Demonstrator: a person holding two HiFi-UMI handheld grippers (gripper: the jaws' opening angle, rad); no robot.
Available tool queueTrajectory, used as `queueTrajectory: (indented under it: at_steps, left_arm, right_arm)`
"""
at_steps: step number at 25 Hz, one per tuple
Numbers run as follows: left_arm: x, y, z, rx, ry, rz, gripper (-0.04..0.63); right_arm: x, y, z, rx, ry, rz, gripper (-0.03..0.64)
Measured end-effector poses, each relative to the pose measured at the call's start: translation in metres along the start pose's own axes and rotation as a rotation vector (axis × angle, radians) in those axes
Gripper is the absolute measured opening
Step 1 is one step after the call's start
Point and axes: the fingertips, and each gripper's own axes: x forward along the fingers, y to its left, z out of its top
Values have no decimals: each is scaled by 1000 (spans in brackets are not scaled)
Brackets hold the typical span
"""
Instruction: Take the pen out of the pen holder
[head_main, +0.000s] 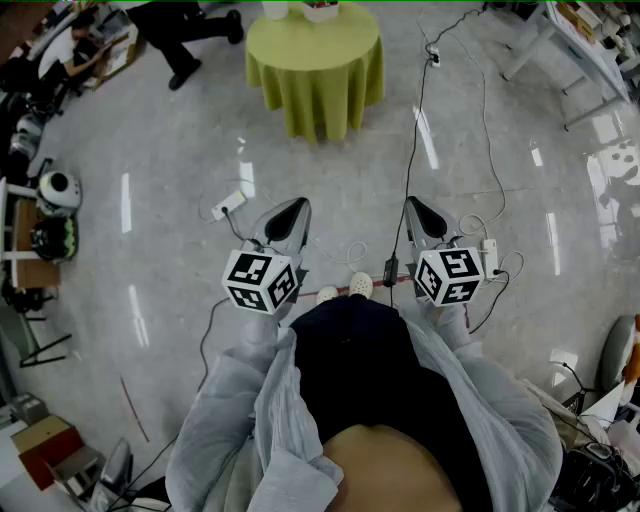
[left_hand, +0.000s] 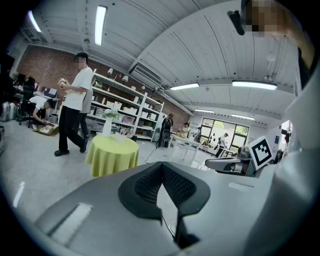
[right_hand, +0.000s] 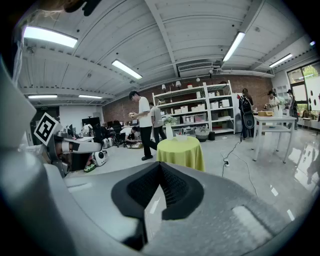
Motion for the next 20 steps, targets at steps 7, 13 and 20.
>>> queueTrajectory:
  at_steps: [7,13,20]
  left_arm:
    - [-50,4,-14,8,-8,8,17]
    - [-59,10,-8,20,-32,33,17]
    - [-29,8,2,21,-55,59,17]
  right_arm:
    - [-15,50,-7,-13,-24,35,2]
    - [-11,55,-3,-31,-32,42,2]
    - [7,19,18,9,-80,66,259]
